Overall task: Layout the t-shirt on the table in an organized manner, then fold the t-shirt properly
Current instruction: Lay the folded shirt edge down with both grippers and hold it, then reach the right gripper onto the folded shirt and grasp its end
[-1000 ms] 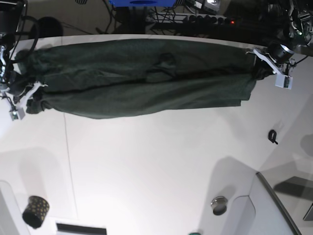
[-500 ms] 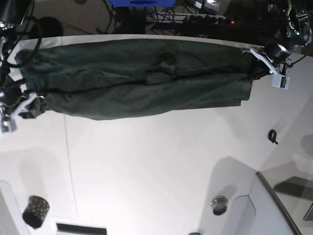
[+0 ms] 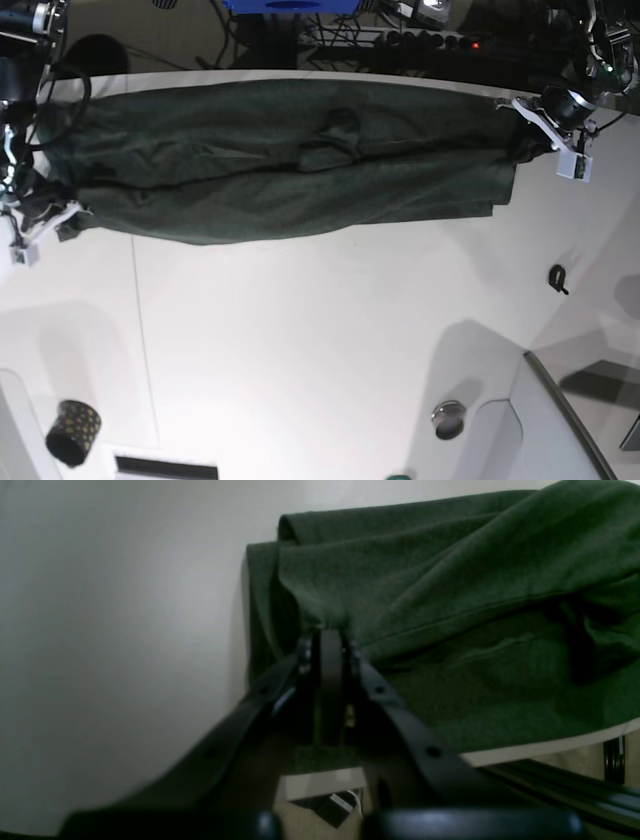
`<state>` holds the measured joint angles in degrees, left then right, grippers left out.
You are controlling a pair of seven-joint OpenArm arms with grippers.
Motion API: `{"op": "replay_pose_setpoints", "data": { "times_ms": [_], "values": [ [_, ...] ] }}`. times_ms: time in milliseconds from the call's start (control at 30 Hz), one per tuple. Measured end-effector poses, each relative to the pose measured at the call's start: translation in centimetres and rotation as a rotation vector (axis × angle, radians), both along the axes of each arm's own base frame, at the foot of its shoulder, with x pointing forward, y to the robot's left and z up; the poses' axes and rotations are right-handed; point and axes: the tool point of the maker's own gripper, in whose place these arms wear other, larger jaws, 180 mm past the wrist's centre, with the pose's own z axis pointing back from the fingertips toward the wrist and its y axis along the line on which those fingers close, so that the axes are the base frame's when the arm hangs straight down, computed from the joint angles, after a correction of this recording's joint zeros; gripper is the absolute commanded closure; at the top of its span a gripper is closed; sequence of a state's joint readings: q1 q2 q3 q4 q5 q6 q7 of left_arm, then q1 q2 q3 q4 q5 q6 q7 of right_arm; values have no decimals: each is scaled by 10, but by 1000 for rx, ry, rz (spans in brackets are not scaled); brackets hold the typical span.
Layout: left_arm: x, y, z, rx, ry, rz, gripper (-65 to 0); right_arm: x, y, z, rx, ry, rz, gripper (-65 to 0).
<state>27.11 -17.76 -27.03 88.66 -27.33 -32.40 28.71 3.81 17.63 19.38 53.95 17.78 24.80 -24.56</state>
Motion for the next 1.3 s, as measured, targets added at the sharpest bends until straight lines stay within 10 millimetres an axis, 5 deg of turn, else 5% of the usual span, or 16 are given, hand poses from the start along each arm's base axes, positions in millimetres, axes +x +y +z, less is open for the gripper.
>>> {"op": "replay_pose_setpoints", "data": {
  "times_ms": [267,400,500,600,733,900,1167,1300],
  "values": [
    [-7,5,-12,-8,33,22,0,-2,-27,1,-61,-31,-109,-8],
    [-7,4,-11,-9,28,22,0,-3,-20,20,-102,-81,-64,-8],
    [-3,4,-9,-9,23,22,0,10,9,61,-116,-219,20,-9],
    [4,5,-6,-6,4,22,0,3,65,87,-88,-244,192,-8],
    [3,4,-6,-7,6,18,0,-4,129,79,-26,-176,361,-8],
    [4,4,-6,-8,7,17,0,13,176,65,32,-147,479,-8],
    [4,7,-5,4,10,10,0,-22,190,23,68,-11,522,-8],
    [4,9,-5,7,11,9,0,-62,191,2,83,90,529,-8]
  ]
}}
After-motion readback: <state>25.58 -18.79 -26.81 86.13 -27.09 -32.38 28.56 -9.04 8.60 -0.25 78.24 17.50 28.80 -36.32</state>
